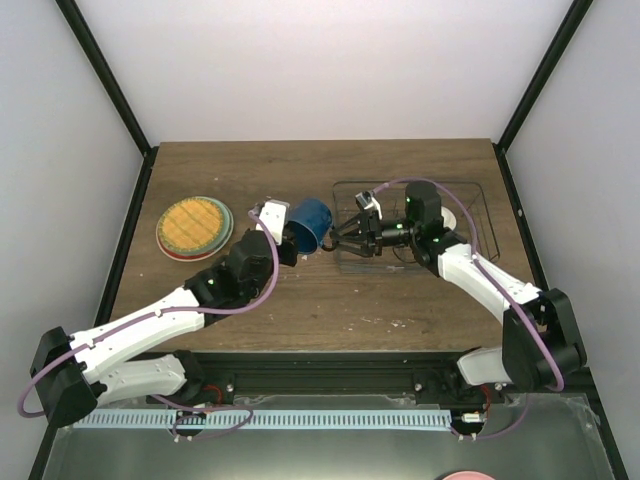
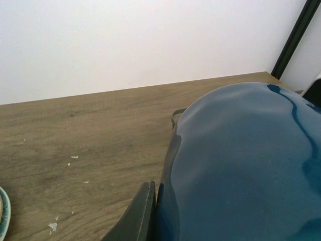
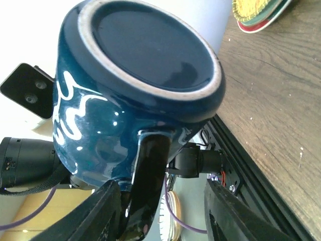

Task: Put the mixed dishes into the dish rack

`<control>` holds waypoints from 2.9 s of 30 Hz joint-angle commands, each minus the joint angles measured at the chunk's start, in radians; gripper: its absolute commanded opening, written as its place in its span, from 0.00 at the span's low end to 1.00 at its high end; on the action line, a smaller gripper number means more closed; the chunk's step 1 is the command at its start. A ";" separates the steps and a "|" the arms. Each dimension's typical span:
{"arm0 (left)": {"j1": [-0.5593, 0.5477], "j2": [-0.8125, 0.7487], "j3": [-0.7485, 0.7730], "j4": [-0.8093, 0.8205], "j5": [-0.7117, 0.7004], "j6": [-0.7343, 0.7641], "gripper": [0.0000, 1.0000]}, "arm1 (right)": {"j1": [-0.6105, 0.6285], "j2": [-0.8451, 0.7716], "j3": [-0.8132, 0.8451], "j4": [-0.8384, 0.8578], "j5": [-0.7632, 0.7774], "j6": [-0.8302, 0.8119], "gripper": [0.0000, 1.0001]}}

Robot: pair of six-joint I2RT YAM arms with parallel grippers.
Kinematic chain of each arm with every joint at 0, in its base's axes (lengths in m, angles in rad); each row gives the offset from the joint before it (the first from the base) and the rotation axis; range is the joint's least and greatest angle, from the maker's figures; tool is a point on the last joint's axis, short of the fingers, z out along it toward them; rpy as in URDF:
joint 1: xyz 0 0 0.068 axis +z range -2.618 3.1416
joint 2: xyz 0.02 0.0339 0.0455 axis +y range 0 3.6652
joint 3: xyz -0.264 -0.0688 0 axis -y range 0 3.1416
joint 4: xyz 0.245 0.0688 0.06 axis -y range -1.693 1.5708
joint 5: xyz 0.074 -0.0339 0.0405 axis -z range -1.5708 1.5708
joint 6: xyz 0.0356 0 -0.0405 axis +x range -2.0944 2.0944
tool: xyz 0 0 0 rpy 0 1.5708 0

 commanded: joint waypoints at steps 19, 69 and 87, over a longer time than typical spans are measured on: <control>-0.070 0.004 -0.001 0.127 -0.014 -0.081 0.00 | 0.009 -0.016 -0.005 0.142 -0.014 0.072 0.11; -0.059 -0.073 0.168 -0.939 -0.206 -0.546 1.00 | 0.008 -0.218 0.462 -1.255 1.569 -0.338 0.01; -0.059 -0.121 0.088 -0.806 -0.017 -0.412 1.00 | 0.008 -0.145 0.276 -1.476 1.889 0.027 0.01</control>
